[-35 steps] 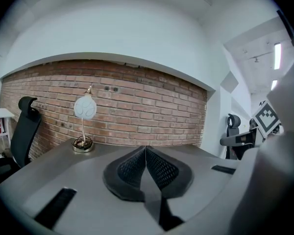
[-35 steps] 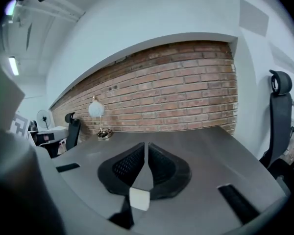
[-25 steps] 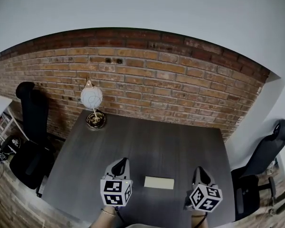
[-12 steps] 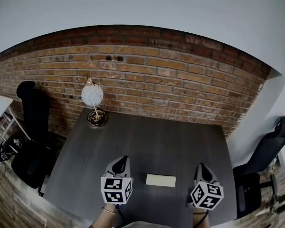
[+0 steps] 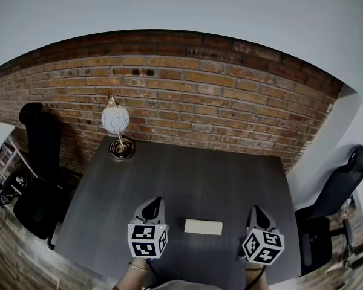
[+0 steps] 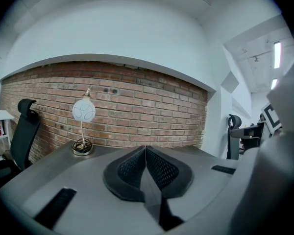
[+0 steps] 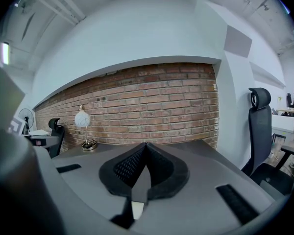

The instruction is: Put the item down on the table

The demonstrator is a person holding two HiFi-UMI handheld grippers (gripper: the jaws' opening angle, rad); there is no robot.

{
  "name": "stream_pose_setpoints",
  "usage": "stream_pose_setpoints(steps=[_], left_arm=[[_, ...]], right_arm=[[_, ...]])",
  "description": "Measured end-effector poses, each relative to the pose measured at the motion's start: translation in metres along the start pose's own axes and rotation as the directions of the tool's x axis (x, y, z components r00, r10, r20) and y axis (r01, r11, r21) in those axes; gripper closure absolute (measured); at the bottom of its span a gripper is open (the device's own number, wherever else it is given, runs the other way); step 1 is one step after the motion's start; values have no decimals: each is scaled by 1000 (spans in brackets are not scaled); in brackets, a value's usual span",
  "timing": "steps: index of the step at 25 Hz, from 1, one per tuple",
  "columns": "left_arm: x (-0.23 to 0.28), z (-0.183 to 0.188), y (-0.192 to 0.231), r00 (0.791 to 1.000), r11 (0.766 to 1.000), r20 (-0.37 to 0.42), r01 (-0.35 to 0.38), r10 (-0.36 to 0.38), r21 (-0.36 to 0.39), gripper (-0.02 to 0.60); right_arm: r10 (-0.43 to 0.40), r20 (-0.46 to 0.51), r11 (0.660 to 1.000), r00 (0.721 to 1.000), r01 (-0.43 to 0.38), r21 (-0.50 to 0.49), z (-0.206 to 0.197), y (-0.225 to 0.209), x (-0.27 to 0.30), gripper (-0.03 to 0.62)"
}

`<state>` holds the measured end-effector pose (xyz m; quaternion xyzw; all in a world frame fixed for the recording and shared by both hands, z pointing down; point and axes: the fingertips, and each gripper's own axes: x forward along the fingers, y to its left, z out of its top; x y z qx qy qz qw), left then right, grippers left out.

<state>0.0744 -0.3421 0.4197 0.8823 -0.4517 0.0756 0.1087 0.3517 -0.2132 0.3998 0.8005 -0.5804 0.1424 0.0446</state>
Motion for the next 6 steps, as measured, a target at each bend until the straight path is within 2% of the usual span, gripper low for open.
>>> stream_pose_setpoints(steps=[6], left_arm=[[-1,0,2,1000,1000,-3,-1,1,3,561]], right_arm=[[2,-5,1000,1000,-2,-8,0,3,-1,562]])
